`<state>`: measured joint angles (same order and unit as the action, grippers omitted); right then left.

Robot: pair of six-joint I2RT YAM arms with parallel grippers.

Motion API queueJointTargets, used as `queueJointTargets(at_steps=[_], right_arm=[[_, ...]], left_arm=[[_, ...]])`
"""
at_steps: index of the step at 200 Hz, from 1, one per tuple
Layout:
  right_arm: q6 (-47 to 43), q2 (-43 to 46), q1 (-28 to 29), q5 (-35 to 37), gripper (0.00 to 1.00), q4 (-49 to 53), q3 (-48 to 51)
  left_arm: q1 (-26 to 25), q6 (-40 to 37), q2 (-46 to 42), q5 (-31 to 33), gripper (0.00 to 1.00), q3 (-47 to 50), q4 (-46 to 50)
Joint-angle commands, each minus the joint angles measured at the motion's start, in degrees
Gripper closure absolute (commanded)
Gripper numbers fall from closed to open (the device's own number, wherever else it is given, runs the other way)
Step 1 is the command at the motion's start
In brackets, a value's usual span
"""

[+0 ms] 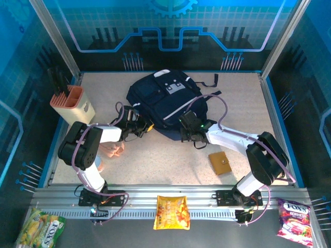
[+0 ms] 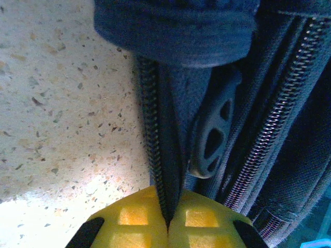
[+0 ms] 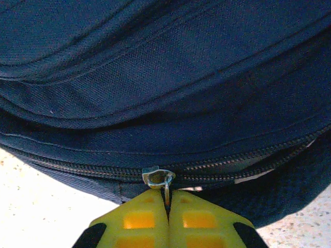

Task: Pack books, pencil case, and school supplies into a backpack

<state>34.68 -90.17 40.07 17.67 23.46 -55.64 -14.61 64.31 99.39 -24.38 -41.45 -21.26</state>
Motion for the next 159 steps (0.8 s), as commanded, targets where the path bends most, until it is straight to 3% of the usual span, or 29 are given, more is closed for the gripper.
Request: queueJointTargets(at_steps=[1, 20, 55, 113, 159], right_arm=[[1.7, 2.8, -1.4, 8.4, 1.0, 5.0, 0.0], [4.2, 4.8, -3.6, 11.6, 1.0, 7.7, 1.0], [3.6, 6.6, -4.9, 9.4, 1.0, 7.4, 2.1], [-7.1, 9.9, 4.7, -3.5, 1.0, -5.9, 7.4], [-6.5, 1.9, 10.2, -10.5, 1.0, -14.8, 3.1]], left_arm=[[1.6, -2.1, -0.3, 0.9, 1.0, -1.5, 1.5], [1.9, -2.8, -0.5, 0.9, 1.0, -1.7, 2.2], [1.9, -4.5, 0.3, 0.3, 1.0, -3.5, 4.0], [3.1, -13.7, 4.5, 2.1, 0.95, -14.5, 16.4], [5.5, -18.3, 5.2, 6.5, 0.84, -20.0, 23.8]])
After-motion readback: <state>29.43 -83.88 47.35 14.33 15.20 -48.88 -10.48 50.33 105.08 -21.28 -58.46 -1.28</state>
